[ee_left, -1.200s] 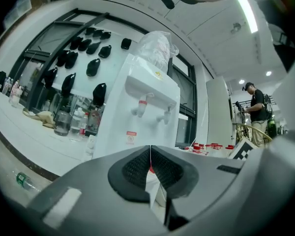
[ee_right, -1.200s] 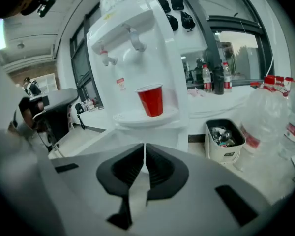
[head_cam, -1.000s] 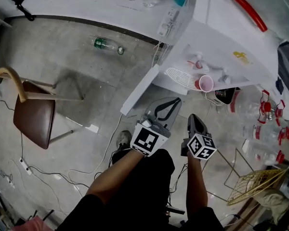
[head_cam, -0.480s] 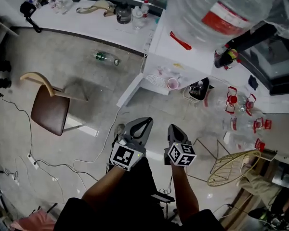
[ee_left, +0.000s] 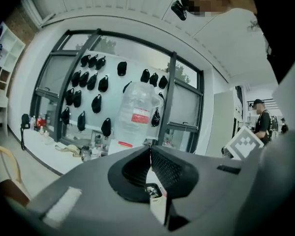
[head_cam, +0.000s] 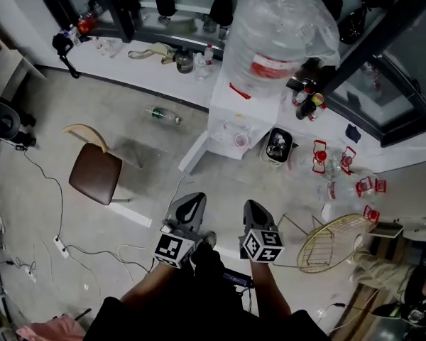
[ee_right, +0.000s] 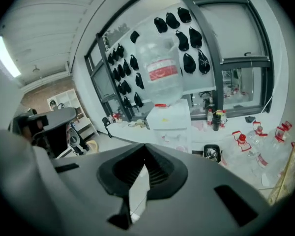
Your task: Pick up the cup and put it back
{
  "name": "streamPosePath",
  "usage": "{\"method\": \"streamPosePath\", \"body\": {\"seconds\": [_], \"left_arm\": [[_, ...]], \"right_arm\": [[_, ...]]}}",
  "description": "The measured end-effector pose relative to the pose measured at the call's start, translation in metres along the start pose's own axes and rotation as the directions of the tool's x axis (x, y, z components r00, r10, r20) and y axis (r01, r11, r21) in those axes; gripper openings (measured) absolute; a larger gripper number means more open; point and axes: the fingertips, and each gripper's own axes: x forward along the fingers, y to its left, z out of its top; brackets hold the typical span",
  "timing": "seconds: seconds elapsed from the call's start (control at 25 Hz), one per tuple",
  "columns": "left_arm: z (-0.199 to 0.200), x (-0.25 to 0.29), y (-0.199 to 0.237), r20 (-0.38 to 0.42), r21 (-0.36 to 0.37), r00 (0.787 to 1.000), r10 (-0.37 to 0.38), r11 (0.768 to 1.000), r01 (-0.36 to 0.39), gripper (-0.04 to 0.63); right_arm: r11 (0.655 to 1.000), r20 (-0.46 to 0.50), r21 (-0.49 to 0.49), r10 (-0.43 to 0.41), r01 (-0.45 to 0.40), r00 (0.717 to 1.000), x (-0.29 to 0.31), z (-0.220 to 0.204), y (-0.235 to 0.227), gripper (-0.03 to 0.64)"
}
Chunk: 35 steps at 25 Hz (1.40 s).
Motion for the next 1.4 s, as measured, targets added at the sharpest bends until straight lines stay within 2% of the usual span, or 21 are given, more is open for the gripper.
{"method": "streamPosePath", "body": {"seconds": [0.24,0.52,0.64,0.8,1.0,1.4], "left_arm": [[0.057,-0.044,-0.006,0.057,0.050,0.998,-0.012,0.999,0.009,0.008],[0.087,-0.075,-0.005,0.102,0.077,0.992,-0.076,0.995,0.068,0.008],[0.085,-0.089,0.000,0.104,0.068,0.991,-0.083,0.995,0.076,0.008],[0.092,-0.101,0.003,0.169,0.085,0.979,-0.114,0.991,0.101,0.008],[0.083,-0.106,0.006,0.121,0.075,0.988,-0.098,0.993,0.089,0.008],[0.091,-0.111,-0.003,0.141,0.092,0.981,-0.136,0.988,0.123,0.008]], "right_arm": [[0.999,0.141,-0.037,-0.018,0.023,0.990,-0.062,0.056,0.044,-0.004],[0.997,0.236,-0.052,-0.036,0.050,0.971,-0.102,0.073,0.090,-0.004],[0.997,0.248,-0.061,-0.034,0.051,0.968,-0.112,0.065,0.110,-0.004],[0.997,0.251,-0.058,-0.041,0.057,0.967,-0.118,0.053,0.126,-0.005],[0.995,0.244,-0.068,-0.057,0.076,0.968,-0.123,0.043,0.131,-0.005],[0.994,0.239,-0.051,-0.080,0.095,0.968,-0.131,0.040,0.125,-0.006]]}}
